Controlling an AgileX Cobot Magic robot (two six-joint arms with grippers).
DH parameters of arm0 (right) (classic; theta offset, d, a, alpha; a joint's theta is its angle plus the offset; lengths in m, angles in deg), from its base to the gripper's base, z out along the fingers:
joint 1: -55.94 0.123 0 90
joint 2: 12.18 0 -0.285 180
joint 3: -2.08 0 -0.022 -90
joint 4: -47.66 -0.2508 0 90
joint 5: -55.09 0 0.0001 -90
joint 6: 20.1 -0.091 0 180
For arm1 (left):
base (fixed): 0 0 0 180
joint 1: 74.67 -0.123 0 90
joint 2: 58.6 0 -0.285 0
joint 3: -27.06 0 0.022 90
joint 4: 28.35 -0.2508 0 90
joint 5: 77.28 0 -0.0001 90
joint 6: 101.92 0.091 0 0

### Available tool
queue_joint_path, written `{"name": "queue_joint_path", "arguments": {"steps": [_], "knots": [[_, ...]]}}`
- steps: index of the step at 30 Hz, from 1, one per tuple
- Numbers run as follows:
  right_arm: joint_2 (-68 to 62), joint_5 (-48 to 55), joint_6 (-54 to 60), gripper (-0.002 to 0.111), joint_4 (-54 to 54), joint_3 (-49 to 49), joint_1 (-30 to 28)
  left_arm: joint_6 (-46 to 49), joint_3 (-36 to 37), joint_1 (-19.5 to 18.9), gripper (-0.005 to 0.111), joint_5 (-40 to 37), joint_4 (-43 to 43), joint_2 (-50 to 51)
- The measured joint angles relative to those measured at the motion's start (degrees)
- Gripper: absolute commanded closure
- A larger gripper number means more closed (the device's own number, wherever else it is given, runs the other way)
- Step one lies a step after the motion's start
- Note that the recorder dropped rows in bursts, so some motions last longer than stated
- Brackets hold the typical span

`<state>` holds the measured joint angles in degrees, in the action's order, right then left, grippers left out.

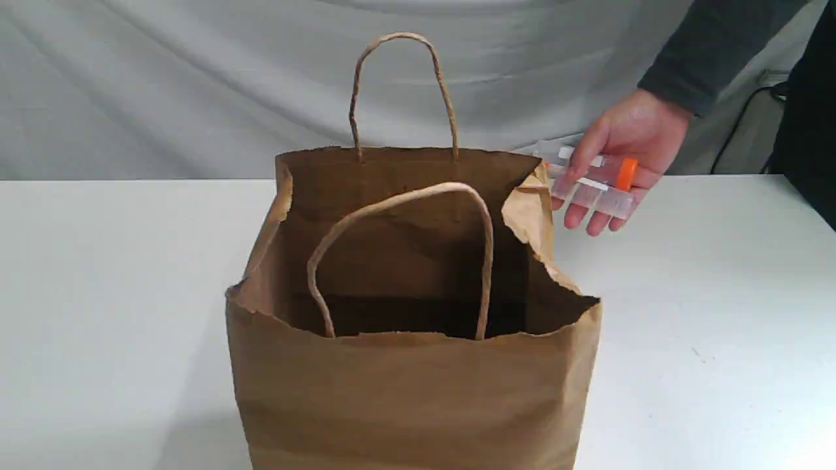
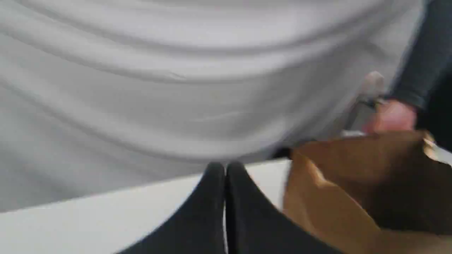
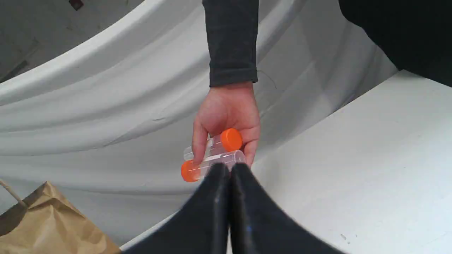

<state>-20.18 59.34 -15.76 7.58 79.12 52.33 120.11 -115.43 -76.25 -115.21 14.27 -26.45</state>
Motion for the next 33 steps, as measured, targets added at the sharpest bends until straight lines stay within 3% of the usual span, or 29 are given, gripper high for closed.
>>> {"name": "queue_joint_path", "arguments": {"steps": [4,12,15,18,20,22,25,33], "knots": [[0.0,0.0,0.11,0.108,0.0,0.0,0.0,9.5,-8.09,0.0,0.107,-14.0,6.26,12.1],[0.0,0.0,1.08,0.108,0.09,0.0,0.0,17.47,-22.62,0.0,0.101,-30.68,13.2,29.75],[0.0,0.0,1.08,0.108,0.09,0.0,0.0,20.07,-25.1,0.0,0.087,-31.13,16.98,32.95],[0.0,0.0,1.3,0.108,0.09,0.0,0.0,22.72,-25.53,2.32,0.068,-31.13,18.48,34.22],[0.0,0.0,1.3,0.108,0.09,0.0,0.0,23.3,-25.52,5.43,0.055,-31.35,18.48,34.31],[0.0,0.0,1.3,0.108,0.09,0.0,0.0,22.84,-25.52,9.37,0.051,-31.48,17.75,34.31],[0.0,0.0,1.42,0.108,0.09,0.0,0.0,21.39,-25.52,15.85,0.051,-30.27,14.89,34.31],[0.0,0.0,1.52,0.108,0.09,0.0,0.0,18.45,-25.52,32.51,0.051,-17.08,3.82,35.11]]}}
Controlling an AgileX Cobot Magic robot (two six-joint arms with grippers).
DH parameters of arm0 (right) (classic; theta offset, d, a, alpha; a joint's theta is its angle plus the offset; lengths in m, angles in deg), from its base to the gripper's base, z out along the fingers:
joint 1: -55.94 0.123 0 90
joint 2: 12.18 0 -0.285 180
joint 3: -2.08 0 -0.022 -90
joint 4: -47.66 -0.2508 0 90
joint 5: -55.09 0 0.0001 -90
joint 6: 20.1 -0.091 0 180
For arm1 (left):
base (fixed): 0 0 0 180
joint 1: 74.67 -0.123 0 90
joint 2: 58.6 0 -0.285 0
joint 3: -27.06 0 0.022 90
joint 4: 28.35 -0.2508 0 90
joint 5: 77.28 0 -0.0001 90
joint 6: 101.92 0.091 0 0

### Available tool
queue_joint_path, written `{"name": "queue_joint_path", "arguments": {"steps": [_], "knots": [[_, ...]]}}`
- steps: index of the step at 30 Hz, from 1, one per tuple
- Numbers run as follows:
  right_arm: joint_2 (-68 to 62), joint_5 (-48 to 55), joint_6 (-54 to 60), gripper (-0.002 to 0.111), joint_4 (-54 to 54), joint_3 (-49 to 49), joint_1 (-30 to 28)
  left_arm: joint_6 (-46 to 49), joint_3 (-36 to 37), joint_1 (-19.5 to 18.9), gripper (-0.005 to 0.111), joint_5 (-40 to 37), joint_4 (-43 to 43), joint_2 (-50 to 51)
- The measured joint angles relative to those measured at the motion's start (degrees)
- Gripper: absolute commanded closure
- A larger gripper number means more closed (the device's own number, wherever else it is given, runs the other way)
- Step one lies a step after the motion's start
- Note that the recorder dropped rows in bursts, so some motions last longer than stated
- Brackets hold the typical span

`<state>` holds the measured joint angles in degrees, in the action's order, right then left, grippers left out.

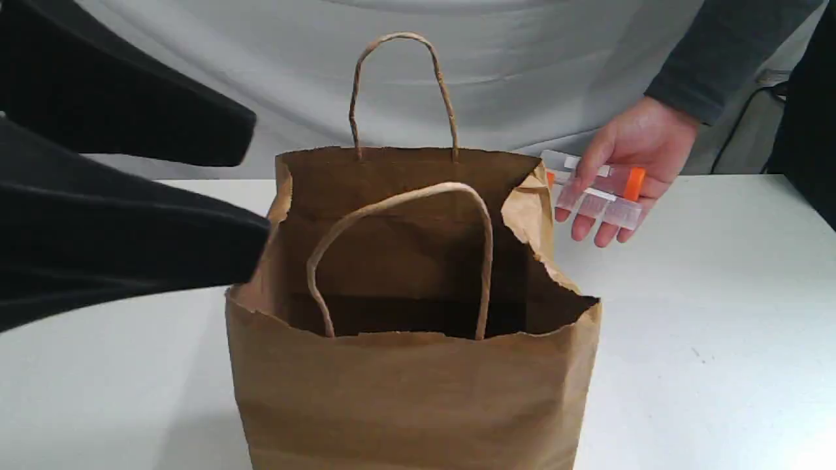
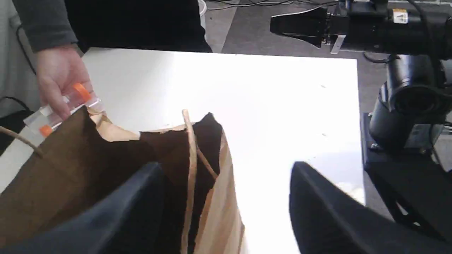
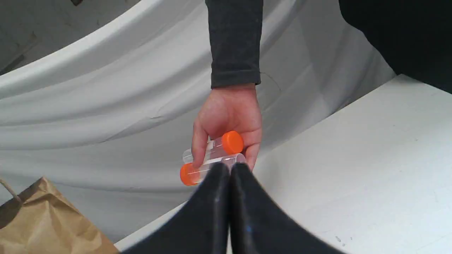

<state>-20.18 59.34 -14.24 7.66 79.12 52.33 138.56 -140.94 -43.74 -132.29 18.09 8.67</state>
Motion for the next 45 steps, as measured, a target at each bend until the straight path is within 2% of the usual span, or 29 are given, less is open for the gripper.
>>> {"name": "queue_joint_path", "arguments": {"steps": [5,12,14,18,30,35,38,42,45], "knots": [[0.0,0.0,0.14,0.108,0.0,0.0,0.0,-3.0,-0.27,5.11,0.051,4.79,-6.59,3.66],[0.0,0.08,0.14,0.108,0.0,0.0,0.0,-3.94,-0.27,6.58,0.053,7.78,-7.87,8.56],[0.0,0.08,0.25,0.108,0.0,0.0,0.0,-3.94,-0.27,6.58,0.063,8.97,-8.0,9.22],[0.0,0.08,0.25,0.108,0.0,0.0,0.0,-4.03,-0.27,6.58,0.106,9.3,-8.0,9.31],[0.09,1.35,0.25,0.108,-0.34,-1.72,0.0,-4.17,-0.27,6.58,0.107,9.7,-9.15,9.34],[-2.83,3.83,1.63,0.108,4.08,-14.39,0.0,-5.56,-0.27,6.58,0.107,9.67,-9.29,9.34],[-11.09,6.44,4.9,0.108,7.19,-24.69,0.0,-5.81,-0.27,6.58,0.107,9.67,-9.29,9.34],[-24.38,15.17,11.73,0.108,8.14,-41.19,0.0,-6.11,-0.27,6.58,0.107,9.67,-9.29,9.34],[-36.33,25.85,15.83,0.108,8.43,-55.43,0.0,-7.03,-0.27,6.58,0.107,9.67,-9.29,9.34]]}}
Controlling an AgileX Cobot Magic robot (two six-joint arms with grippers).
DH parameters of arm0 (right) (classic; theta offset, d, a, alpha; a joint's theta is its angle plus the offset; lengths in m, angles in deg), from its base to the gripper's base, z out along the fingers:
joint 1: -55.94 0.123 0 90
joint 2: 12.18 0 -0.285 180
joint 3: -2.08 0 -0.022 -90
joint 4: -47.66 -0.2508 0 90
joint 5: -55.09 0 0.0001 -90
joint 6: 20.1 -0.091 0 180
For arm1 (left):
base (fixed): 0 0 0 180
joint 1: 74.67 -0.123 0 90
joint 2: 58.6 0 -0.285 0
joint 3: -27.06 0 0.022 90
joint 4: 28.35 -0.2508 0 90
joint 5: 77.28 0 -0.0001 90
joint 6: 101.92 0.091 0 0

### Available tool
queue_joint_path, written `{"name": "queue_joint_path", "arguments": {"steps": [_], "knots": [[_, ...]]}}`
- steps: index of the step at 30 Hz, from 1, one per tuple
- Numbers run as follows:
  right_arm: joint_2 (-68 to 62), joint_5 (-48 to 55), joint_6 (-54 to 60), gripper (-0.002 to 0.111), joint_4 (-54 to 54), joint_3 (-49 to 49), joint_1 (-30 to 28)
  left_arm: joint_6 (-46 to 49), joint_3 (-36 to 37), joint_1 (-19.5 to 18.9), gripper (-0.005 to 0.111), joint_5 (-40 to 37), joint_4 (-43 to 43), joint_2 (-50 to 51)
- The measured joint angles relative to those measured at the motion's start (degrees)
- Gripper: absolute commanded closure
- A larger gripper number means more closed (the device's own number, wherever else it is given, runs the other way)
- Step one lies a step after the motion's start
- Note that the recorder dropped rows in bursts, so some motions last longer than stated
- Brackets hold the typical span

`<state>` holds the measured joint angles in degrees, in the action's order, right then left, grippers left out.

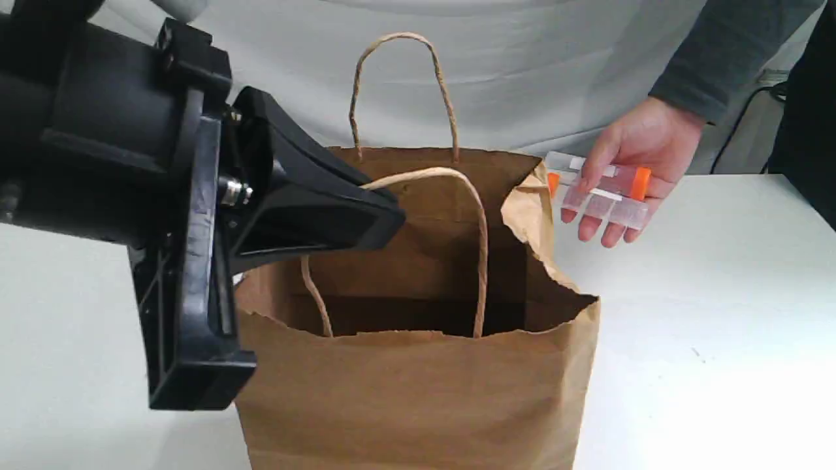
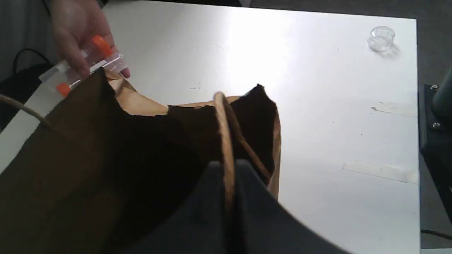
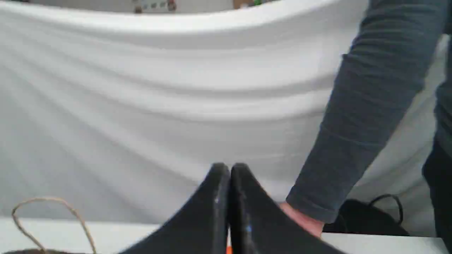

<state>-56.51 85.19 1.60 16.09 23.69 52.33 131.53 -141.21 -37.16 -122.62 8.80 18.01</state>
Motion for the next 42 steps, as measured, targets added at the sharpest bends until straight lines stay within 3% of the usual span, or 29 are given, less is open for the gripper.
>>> {"name": "queue_joint_path", "arguments": {"steps": [8,13,19,28,31,38,42], "knots": [[-27.48,26.94,4.41,0.108,-5.08,-32.6,0.0,-0.35,0.0,0.0,0.107,0.09,0.0,0.0],[-41.12,38.04,6.02,0.108,-9.9,-44.64,0.0,-0.46,0.0,0.0,0.107,0.09,0.0,0.0],[-50.72,38.95,9.28,0.108,-9.89,-49.4,1.08,-0.46,0.0,0.0,0.107,0.09,0.0,0.0],[-60.33,39.55,12.28,0.107,3.21,-49.52,11.96,-0.96,0.0,0.0,0.107,0.09,0.0,0.0],[-62.44,39.69,12.97,0.097,5.25,-49.52,14.97,-1.4,0.0,0.0,0.107,0.09,0.0,0.0],[-64.29,39.81,16.61,0.057,6.11,-49.52,19.88,-1.63,0.0,0.0,0.107,-0.89,0.0,0.0],[-64.98,39.88,17.88,0.053,8.4,-49.52,21.57,-1.63,0.0,0.0,0.107,-1.02,0.0,0.0]]}}
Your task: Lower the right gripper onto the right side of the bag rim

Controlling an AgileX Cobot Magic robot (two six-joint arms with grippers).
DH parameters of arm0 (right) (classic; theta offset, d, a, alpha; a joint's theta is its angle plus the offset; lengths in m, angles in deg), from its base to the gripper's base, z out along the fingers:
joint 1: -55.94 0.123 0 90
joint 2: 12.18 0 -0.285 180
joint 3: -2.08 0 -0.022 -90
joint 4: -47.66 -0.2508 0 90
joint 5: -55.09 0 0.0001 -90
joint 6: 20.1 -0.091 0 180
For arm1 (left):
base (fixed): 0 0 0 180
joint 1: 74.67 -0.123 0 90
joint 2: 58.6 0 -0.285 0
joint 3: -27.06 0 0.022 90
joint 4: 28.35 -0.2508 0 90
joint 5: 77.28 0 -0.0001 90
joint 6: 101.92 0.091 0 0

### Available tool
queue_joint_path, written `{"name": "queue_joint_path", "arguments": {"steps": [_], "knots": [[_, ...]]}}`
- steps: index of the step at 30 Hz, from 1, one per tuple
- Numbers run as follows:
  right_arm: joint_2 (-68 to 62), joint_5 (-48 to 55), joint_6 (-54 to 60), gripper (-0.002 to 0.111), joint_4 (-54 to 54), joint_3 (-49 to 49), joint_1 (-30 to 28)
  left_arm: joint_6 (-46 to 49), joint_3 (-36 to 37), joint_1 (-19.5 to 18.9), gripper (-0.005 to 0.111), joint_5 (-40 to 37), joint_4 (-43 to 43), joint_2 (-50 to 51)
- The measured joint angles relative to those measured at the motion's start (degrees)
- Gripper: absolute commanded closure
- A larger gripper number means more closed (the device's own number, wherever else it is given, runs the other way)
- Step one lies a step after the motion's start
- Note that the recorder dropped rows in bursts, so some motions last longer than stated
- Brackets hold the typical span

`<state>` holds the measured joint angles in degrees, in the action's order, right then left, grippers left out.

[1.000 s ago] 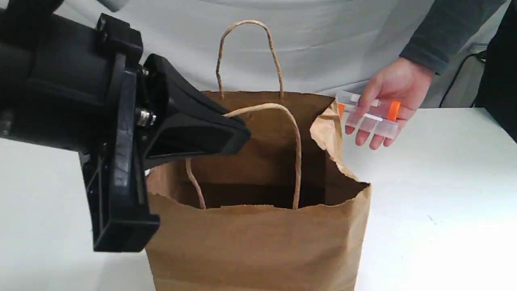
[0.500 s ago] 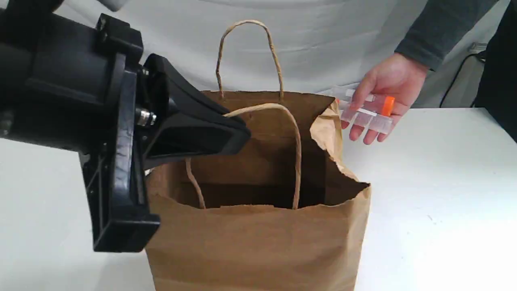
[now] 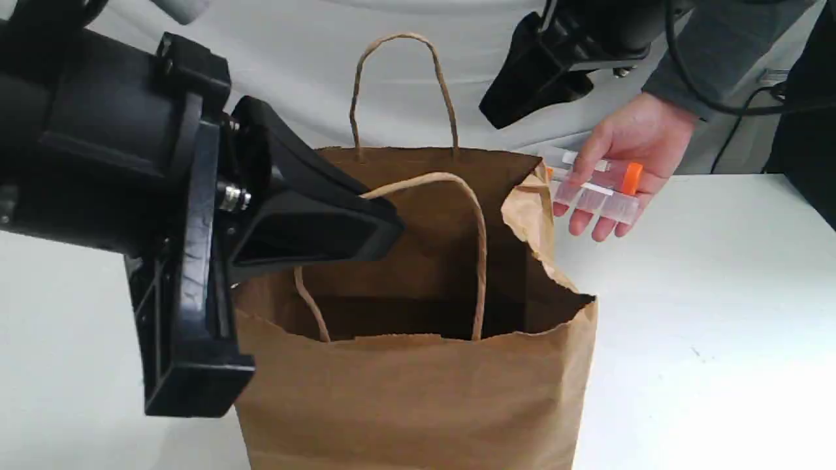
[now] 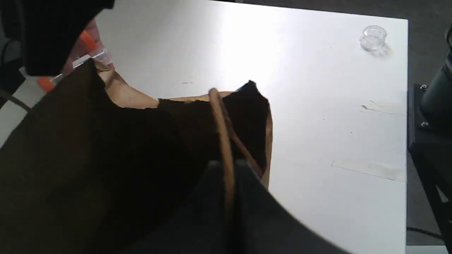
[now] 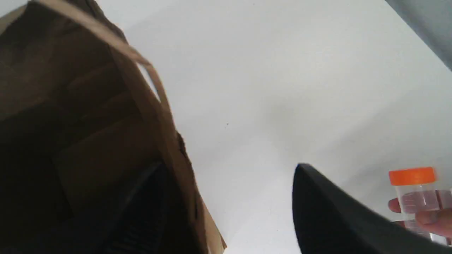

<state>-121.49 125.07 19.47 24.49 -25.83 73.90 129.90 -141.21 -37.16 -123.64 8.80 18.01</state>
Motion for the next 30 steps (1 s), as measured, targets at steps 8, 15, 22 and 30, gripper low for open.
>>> {"name": "queue_joint_path", "arguments": {"steps": [8,15,22,30], "knots": [[-1.31,0.0,0.33,0.053,1.14,0.0,0.85,0.0,0.0,0.0,0.107,-0.11,0.0,0.0],[-2.67,0.0,0.55,0.053,-0.67,0.0,0.85,0.0,0.0,0.0,0.107,-0.11,0.0,0.0],[-4.92,0.0,0.55,0.055,-1.06,0.0,0.85,0.0,0.0,0.0,0.107,-0.11,0.0,0.0],[-6.07,0.0,0.55,0.103,-1.6,0.0,0.85,-0.13,0.0,0.0,0.107,-0.11,0.0,0.0]]}}
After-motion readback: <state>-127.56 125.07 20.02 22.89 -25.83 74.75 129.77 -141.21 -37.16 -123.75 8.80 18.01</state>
